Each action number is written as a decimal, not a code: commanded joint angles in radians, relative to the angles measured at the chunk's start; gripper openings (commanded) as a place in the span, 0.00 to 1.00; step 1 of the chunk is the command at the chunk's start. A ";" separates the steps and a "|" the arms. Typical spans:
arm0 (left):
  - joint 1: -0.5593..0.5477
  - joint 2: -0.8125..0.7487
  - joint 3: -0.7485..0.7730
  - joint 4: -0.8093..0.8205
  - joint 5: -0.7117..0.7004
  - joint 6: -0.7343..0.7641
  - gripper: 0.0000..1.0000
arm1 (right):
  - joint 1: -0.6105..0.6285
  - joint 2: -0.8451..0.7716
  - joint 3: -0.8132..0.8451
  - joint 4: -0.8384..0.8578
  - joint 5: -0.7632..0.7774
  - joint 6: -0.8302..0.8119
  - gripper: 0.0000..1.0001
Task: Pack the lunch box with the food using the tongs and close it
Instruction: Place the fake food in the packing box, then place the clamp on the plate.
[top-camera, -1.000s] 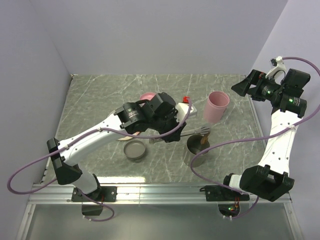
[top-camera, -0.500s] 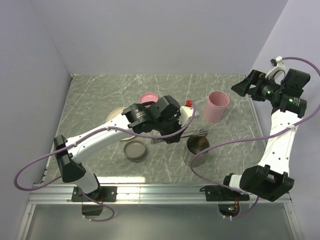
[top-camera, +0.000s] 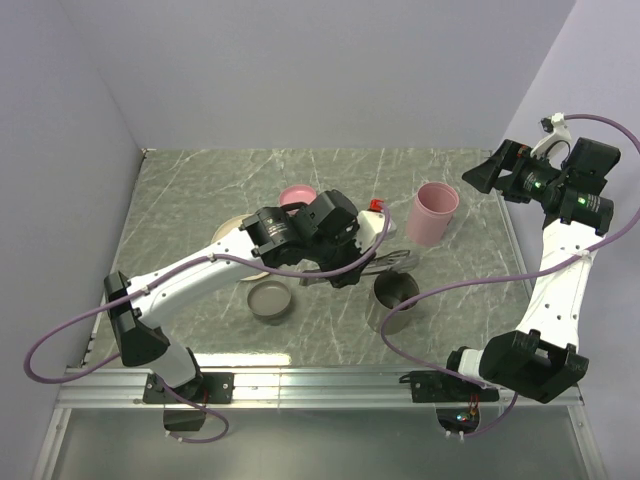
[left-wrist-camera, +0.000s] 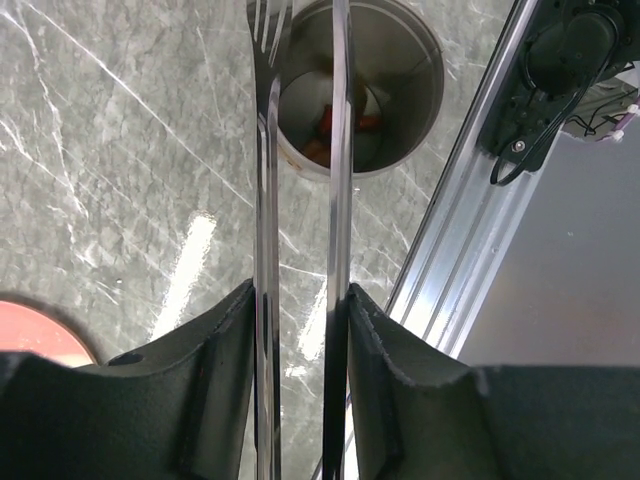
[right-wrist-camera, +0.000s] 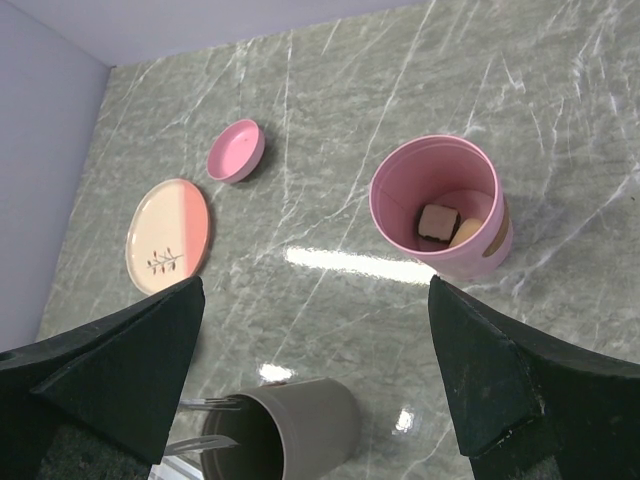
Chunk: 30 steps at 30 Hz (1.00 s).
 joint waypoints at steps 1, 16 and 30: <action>-0.001 -0.053 0.042 0.021 -0.012 0.004 0.42 | 0.001 -0.012 0.047 -0.003 -0.008 -0.006 1.00; 0.534 -0.140 -0.009 -0.011 0.199 0.060 0.37 | 0.001 -0.001 0.070 0.002 -0.031 0.015 1.00; 1.142 -0.171 -0.237 -0.152 0.466 0.604 0.42 | 0.004 -0.004 0.048 0.013 -0.042 0.020 1.00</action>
